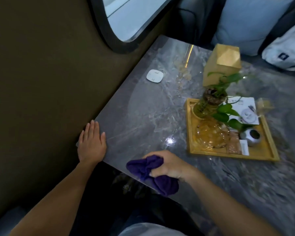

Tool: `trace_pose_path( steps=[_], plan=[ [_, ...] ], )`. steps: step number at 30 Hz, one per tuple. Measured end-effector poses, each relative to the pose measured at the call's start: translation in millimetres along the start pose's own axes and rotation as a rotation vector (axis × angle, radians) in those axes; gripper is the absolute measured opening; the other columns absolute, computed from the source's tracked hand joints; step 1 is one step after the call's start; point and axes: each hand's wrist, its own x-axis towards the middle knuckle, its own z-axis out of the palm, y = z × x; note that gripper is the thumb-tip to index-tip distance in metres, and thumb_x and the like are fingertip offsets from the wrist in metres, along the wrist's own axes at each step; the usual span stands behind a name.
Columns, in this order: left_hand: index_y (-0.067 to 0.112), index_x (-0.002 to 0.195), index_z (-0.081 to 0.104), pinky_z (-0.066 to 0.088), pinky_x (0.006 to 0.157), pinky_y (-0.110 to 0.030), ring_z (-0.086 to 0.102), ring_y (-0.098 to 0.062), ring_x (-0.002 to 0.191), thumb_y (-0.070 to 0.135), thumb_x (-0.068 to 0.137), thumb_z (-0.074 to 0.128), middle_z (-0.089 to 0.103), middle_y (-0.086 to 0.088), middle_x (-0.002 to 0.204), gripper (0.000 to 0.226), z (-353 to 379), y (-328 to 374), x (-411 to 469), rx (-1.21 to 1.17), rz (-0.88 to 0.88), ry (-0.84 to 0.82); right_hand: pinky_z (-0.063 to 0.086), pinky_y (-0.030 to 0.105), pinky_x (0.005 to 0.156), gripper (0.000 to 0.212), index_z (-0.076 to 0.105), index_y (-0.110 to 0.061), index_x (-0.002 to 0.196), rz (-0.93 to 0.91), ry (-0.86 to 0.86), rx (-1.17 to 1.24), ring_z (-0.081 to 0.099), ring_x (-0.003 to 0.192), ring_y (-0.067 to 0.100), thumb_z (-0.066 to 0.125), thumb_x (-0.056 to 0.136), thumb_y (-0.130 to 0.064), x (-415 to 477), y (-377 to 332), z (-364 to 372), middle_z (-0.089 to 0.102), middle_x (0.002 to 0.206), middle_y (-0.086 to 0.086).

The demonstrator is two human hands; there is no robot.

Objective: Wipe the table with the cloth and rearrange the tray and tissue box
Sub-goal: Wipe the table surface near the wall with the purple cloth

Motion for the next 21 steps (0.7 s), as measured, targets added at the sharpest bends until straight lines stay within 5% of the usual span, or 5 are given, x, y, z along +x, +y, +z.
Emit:
trace_pose_path(
  steps=[7,11,15,19,21],
  plan=[
    [0.011,0.148,0.008,0.007,0.120,-0.042,0.003,-0.023,0.146,0.050,0.094,0.022,0.007,-0.008,0.159,0.068,-9.6,25.5,-4.7,-0.061,-0.042,-0.062,0.044,0.005,0.066,0.046,0.065,-0.030,0.090,-0.091,0.425,-0.051,0.058,0.066,-0.012,0.071,0.057,0.002,-61.9,19.7,-51.3,0.064,0.078,-0.013],
    [0.013,0.147,0.015,0.007,0.120,-0.045,0.007,-0.031,0.145,0.051,0.092,0.032,0.013,-0.006,0.158,0.069,4.6,83.4,-19.5,-0.029,0.129,-0.006,0.044,0.002,0.065,0.052,0.065,-0.014,0.105,-0.103,0.661,-0.053,0.058,0.067,-0.018,0.074,0.060,0.011,-97.3,41.8,-76.4,0.064,0.083,-0.012],
    [0.015,0.147,0.020,0.007,0.120,-0.040,0.011,-0.024,0.146,0.049,0.092,0.032,0.019,-0.006,0.157,0.065,16.0,146.0,-31.4,-0.016,0.337,-0.043,0.046,0.005,0.064,0.053,0.063,-0.028,0.094,-0.081,0.890,-0.042,0.060,0.067,-0.014,0.072,0.063,0.015,-134.1,65.7,-97.4,0.067,0.088,0.002],
    [0.013,0.144,0.026,0.016,0.118,-0.043,0.019,-0.029,0.144,0.051,0.089,0.029,0.026,-0.009,0.155,0.067,26.7,193.5,-43.2,0.011,0.514,-0.051,0.046,0.017,0.075,0.050,0.062,-0.030,0.096,-0.001,1.158,-0.032,0.061,0.082,0.009,0.075,0.059,0.000,-169.6,91.3,-109.5,0.065,0.094,0.001],
    [0.012,0.145,0.025,0.013,0.117,-0.045,0.016,-0.030,0.144,0.055,0.085,0.018,0.024,-0.011,0.155,0.074,30.7,209.3,-47.6,0.031,0.514,-0.063,0.045,0.035,0.092,0.054,0.063,-0.022,0.109,0.120,1.263,-0.137,0.059,0.100,0.025,0.076,0.059,-0.007,-183.6,110.7,-116.5,0.064,0.108,0.006]
  ],
)
